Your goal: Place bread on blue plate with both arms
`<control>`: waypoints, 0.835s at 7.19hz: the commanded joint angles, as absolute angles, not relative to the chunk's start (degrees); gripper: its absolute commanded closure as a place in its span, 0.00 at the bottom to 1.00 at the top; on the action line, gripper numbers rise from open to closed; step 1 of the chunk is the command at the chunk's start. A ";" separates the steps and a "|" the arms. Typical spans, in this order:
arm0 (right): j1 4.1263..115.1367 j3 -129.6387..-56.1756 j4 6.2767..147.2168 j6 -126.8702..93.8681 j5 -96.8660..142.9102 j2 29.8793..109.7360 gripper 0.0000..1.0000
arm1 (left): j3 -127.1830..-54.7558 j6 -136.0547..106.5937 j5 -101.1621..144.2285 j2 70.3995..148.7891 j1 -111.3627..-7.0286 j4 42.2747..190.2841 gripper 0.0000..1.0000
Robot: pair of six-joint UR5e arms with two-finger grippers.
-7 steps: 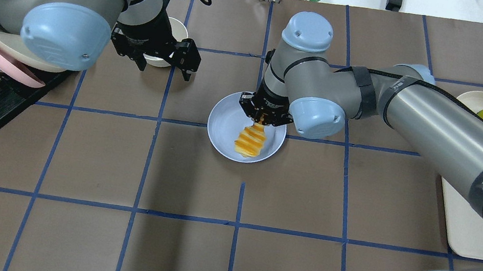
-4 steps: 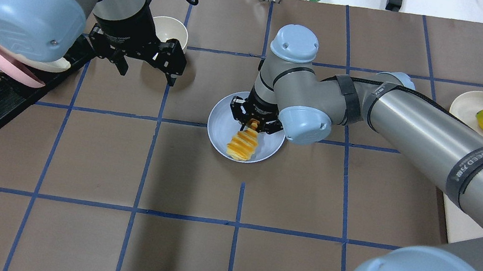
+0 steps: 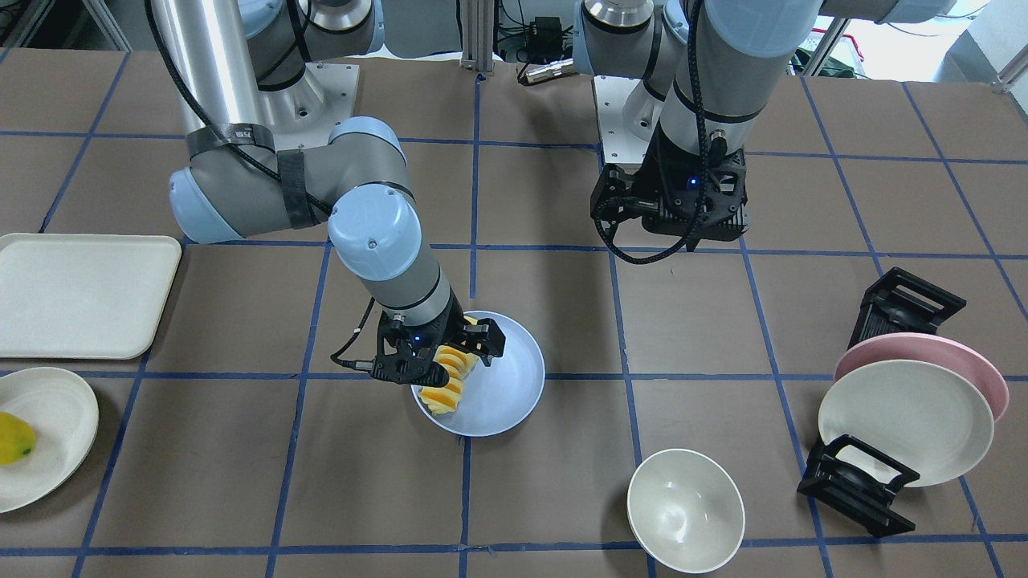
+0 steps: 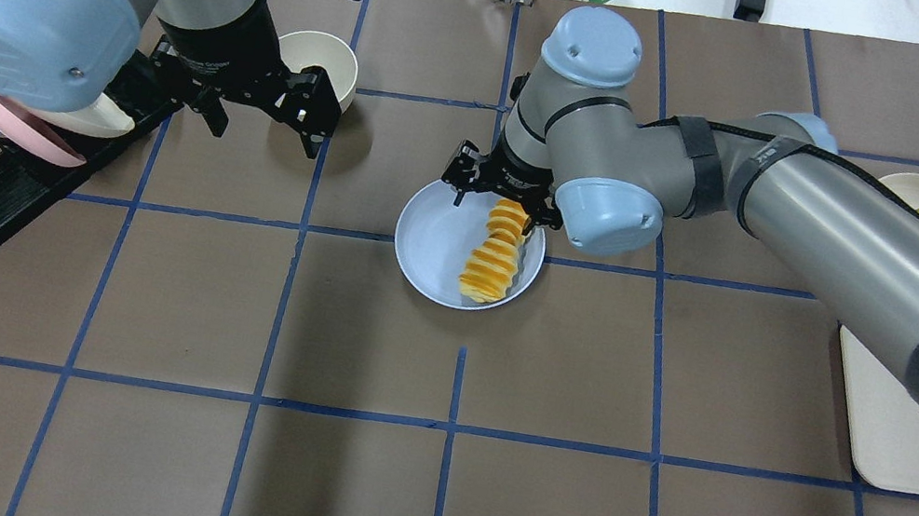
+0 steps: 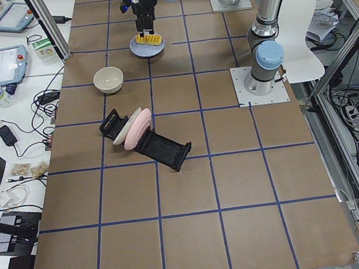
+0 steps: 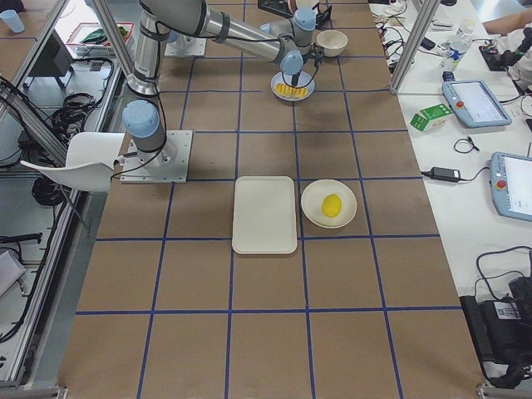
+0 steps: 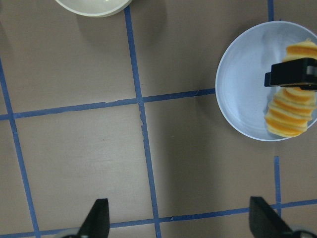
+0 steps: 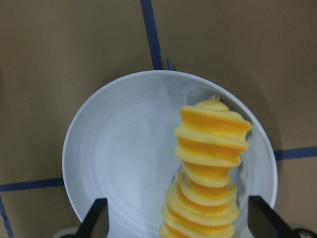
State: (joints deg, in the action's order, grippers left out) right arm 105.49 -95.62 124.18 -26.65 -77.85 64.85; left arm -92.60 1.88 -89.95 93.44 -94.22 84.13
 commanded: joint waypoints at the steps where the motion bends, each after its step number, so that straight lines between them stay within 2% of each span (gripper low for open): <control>1: 103.81 -96.60 123.05 -24.19 -77.87 66.53 0.00 | -90.36 2.90 -89.82 94.65 -93.52 85.59 0.00; 2: 101.36 -94.85 120.61 -19.82 -78.13 69.06 0.00 | -89.92 3.16 -89.82 94.66 -93.43 86.21 0.00; 4: 93.90 -92.64 106.32 -5.81 -83.64 76.34 0.00 | -89.65 3.16 -89.38 94.75 -93.34 86.22 0.00; 6: 92.29 -94.81 97.41 -0.47 -87.88 86.87 0.00 | -89.74 3.08 -89.73 94.75 -93.43 86.22 0.00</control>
State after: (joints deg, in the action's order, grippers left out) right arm 93.49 -93.42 102.77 -5.02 -85.63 80.30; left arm -89.71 3.14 -89.52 94.72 -93.37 86.21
